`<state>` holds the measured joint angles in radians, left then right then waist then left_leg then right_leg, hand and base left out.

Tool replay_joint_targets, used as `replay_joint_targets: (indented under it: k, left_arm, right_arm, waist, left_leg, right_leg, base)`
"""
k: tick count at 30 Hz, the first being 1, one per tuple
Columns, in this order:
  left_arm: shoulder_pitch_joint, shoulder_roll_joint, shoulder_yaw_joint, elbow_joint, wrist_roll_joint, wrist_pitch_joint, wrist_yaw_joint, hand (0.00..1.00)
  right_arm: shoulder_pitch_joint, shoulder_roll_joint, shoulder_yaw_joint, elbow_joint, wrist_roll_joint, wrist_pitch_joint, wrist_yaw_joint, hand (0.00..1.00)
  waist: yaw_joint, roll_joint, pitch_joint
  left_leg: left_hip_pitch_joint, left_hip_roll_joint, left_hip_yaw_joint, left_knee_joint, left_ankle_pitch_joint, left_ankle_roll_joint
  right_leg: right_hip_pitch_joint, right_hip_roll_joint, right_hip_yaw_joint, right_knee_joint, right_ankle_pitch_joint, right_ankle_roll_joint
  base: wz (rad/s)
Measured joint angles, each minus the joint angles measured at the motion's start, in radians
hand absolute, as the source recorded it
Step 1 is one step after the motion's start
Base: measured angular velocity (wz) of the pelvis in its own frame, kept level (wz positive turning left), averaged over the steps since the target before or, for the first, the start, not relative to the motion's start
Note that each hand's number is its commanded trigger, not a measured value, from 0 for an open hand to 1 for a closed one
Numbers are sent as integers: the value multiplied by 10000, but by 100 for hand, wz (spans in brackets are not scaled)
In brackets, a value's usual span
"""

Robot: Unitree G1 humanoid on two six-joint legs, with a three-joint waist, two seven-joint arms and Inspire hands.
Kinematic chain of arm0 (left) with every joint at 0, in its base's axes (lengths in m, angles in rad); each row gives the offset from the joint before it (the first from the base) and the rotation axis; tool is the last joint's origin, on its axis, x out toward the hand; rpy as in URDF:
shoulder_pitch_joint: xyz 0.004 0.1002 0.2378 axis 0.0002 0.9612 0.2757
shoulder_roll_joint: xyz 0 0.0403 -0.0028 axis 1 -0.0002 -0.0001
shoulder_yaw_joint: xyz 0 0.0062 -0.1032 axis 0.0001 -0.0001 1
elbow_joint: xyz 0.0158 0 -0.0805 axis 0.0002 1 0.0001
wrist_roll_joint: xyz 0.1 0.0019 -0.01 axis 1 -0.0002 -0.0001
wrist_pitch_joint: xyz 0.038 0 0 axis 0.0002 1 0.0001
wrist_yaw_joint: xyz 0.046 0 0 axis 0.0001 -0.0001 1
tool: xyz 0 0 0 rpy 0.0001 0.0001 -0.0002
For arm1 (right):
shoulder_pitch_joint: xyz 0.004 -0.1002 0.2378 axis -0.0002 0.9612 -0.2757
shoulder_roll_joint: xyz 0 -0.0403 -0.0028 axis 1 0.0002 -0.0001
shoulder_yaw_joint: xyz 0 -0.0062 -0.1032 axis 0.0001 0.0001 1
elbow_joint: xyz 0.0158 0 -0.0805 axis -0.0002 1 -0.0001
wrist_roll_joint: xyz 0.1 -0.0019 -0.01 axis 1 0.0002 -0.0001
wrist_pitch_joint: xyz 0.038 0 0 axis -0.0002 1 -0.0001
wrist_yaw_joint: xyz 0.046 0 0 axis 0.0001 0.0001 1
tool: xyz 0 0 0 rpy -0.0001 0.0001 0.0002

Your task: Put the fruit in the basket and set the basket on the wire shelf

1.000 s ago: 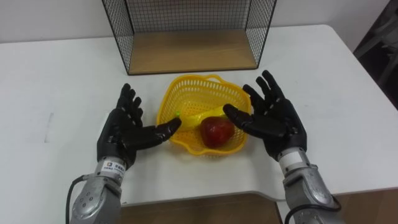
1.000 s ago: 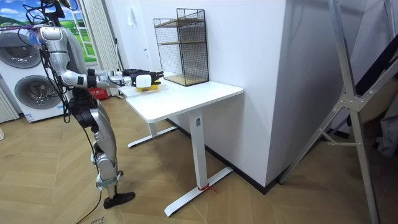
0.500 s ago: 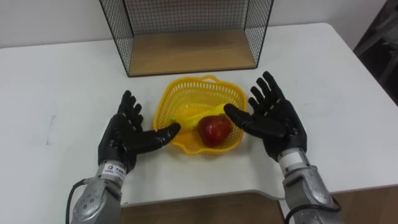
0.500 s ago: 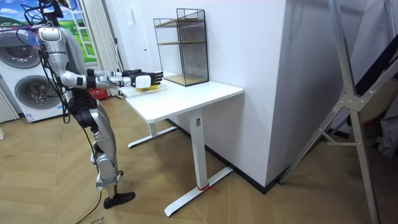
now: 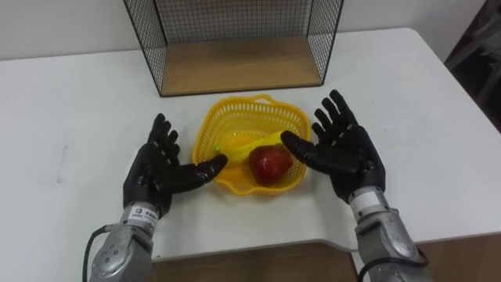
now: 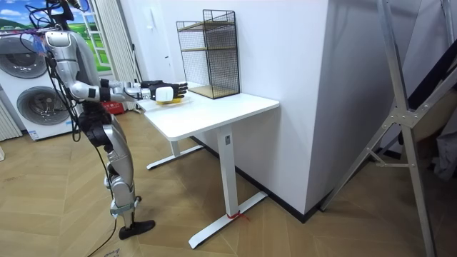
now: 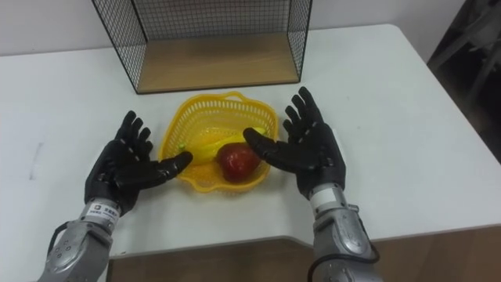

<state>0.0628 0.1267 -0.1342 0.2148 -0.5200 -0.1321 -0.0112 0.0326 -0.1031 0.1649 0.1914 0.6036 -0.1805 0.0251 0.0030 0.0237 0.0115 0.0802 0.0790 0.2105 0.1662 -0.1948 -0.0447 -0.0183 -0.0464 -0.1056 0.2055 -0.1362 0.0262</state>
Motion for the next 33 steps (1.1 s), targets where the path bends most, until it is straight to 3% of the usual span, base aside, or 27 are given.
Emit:
replay_joint_targets:
  k: [9,22,27,33]
  left_arm:
    - [-74,14,-4,-2,-4,0,0,0]
    - [-175,-33,-85,110,-10,13,-1,0]
    - [-179,-228,-73,106,-6,-19,0,0]
    - [-193,-254,-109,107,-7,-24,-1,0]
  right_arm:
    - [0,-21,332,3,-428,88,-188,0]
    - [-115,-16,504,810,-1026,208,1,0]
    - [-143,-12,487,810,-1291,207,23,0]
    - [-400,2,545,1130,-1375,169,134,0]
  waist:
    - [34,-213,1]
    - [32,-299,49]
    - [30,-309,56]
    - [-1,-291,62]
  left_leg:
    - [-21,1,9,-2,0,0]
    - [26,13,2,3,0,0]
    - [-8,10,-6,5,0,0]
    - [-16,9,-12,14,0,0]
  right_leg:
    - [-9,3,2,-12,1,2]
    - [66,4,-22,-5,7,-1]
    - [43,4,-13,-22,2,6]
    - [42,4,-10,-22,3,6]
  base:
    - [0]
    - [0]
    - [0]
    - [0]
